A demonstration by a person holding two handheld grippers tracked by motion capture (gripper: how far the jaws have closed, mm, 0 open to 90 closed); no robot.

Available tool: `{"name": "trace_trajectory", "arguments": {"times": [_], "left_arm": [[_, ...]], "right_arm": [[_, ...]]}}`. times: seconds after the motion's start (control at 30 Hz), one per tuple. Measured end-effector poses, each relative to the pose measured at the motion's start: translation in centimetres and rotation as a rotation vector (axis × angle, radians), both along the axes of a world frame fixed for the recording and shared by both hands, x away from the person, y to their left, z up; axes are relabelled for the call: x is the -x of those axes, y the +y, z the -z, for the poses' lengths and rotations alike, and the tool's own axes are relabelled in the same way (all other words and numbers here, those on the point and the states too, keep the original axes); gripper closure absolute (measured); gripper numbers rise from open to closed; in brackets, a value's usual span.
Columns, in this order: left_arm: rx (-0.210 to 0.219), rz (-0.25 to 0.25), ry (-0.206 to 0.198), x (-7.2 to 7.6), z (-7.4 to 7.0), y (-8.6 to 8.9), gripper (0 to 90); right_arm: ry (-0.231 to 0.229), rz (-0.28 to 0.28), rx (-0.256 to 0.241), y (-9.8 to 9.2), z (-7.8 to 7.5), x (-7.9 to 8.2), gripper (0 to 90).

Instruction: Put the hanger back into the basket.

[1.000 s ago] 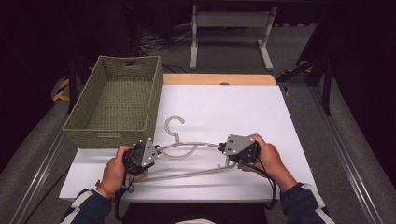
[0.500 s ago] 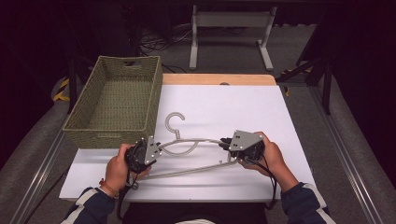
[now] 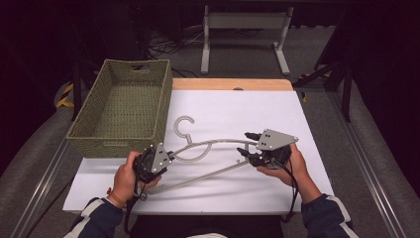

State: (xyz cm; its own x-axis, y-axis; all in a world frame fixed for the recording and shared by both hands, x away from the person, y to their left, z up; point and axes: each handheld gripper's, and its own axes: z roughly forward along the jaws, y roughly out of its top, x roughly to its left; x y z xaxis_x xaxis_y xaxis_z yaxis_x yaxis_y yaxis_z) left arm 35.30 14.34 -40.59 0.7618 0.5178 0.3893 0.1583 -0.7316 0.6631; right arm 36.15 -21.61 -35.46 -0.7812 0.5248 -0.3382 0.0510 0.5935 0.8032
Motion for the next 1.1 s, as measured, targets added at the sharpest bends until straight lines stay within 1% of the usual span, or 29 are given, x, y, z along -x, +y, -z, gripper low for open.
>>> {"name": "trace_trajectory", "arguments": {"times": [0.03, 0.07, 0.13, 0.17, 0.23, 0.27, 0.3, 0.37, 0.4, 0.43, 0.47, 0.5, 0.53, 0.57, 0.6, 0.63, 0.67, 0.7, 0.73, 0.77, 0.8, 0.87, 0.93, 1.0, 1.03, 1.1], "left_arm": [[0.01, 0.0, 0.004, 0.0, -0.1, 0.1, 81.4], [0.023, -0.004, -0.001, 0.0, -0.2, 0.2, 81.4], [0.048, -0.012, 0.003, -0.1, -0.5, 0.4, 81.4], [0.058, -0.015, -0.004, -0.2, -0.6, 0.5, 81.4], [0.069, -0.019, -0.01, -0.3, -0.9, 0.5, 81.4], [0.069, -0.019, -0.01, -0.3, -0.9, 0.5, 81.4], [0.079, -0.024, -0.014, -0.4, -1.0, 0.6, 81.4], [0.086, -0.026, -0.014, -0.5, -1.1, 0.7, 81.4], [0.095, -0.028, -0.015, -0.6, -1.3, 0.8, 81.4], [0.107, -0.034, -0.018, -0.7, -1.5, 1.0, 81.4], [0.115, -0.032, -0.022, -0.7, -1.6, 1.1, 81.4], [0.117, -0.035, -0.026, -0.8, -1.8, 1.1, 81.3], [0.117, -0.035, -0.026, -0.8, -1.8, 1.1, 81.4], [0.13, -0.044, -0.028, -0.9, -2.0, 1.2, 81.4], [0.135, -0.051, -0.029, -0.9, -2.1, 1.3, 81.4], [0.135, -0.051, -0.029, -0.9, -2.1, 1.3, 81.3], [0.14, -0.051, -0.035, -1.0, -2.3, 1.4, 81.3], [0.148, -0.054, -0.036, -1.1, -2.4, 1.5, 81.3], [0.163, -0.06, -0.041, -1.2, -2.7, 1.6, 81.3], [0.17, -0.067, -0.041, -1.3, -2.9, 1.7, 81.3], [0.18, -0.072, -0.045, -1.4, -3.1, 1.8, 81.4], [0.195, -0.087, -0.044, -1.5, -3.4, 1.8, 81.4], [0.206, -0.091, -0.043, -1.6, -3.7, 1.9, 81.3], [0.21, -0.096, -0.045, -1.7, -3.9, 1.9, 81.4], [0.228, -0.102, -0.038, -1.7, -4.2, 2.0, 81.4], [0.236, -0.105, -0.046, -1.6, -4.5, 2.2, 81.4]], "right_arm": [[-0.006, 0.014, -0.015, -0.3, -0.1, 0.1, 35.5], [-0.012, 0.029, -0.028, -0.6, -0.1, 0.1, 31.6], [-0.031, 0.085, -0.07, -1.7, 0.1, 0.2, 24.9], [-0.04, 0.102, -0.076, -1.9, 0.2, 0.3, 21.9], [-0.052, 0.131, -0.122, -2.9, 0.5, 0.5, 18.6], [-0.052, 0.131, -0.122, -2.9, 0.5, 0.5, 18.6], [-0.07, 0.158, -0.146, -3.7, 0.7, 0.9, 16.9], [-0.079, 0.166, -0.177, -4.2, 0.8, 1.2, 15.8], [-0.079, 0.166, -0.177, -4.2, 0.8, 1.2, 15.8], [-0.088, 0.17, -0.192, -4.5, 0.9, 1.4, 15.8], [-0.095, 0.181, -0.211, -4.8, 1.1, 1.7, 15.5], [-0.101, 0.19, -0.216, -5.0, 1.5, 1.8, 15.5], [-0.1, 0.194, -0.218, -5.1, 1.8, 1.9, 15.5], [-0.095, 0.203, -0.217, -5.1, 2.3, 2.0, 15.5], [-0.076, 0.209, -0.212, -5.1, 2.8, 2.0, 15.5], [-0.076, 0.209, -0.212, -5.1, 2.8, 2.0, 15.5], [-0.04, 0.214, -0.176, -5.0, 4.0, 1.9, 15.6], [-0.04, 0.214, -0.176, -5.0, 4.0, 1.9, 15.6], [-0.036, 0.217, -0.164, -5.0, 4.3, 1.9, 15.8], [-0.024, 0.221, -0.149, -5.1, 4.9, 2.0, 16.0], [-0.021, 0.227, -0.139, -5.1, 5.1, 2.0, 16.0], [-0.013, 0.231, -0.139, -5.3, 5.4, 2.0, 16.1], [-0.005, 0.237, -0.141, -5.4, 5.4, 2.0, 16.6], [-0.001, 0.237, -0.142, -5.5, 5.4, 2.0, 17.8], [-0.001, 0.237, -0.139, -5.5, 5.4, 1.9, 18.2], [0.011, 0.238, -0.132, -5.5, 5.5, 1.8, 18.2]]}}
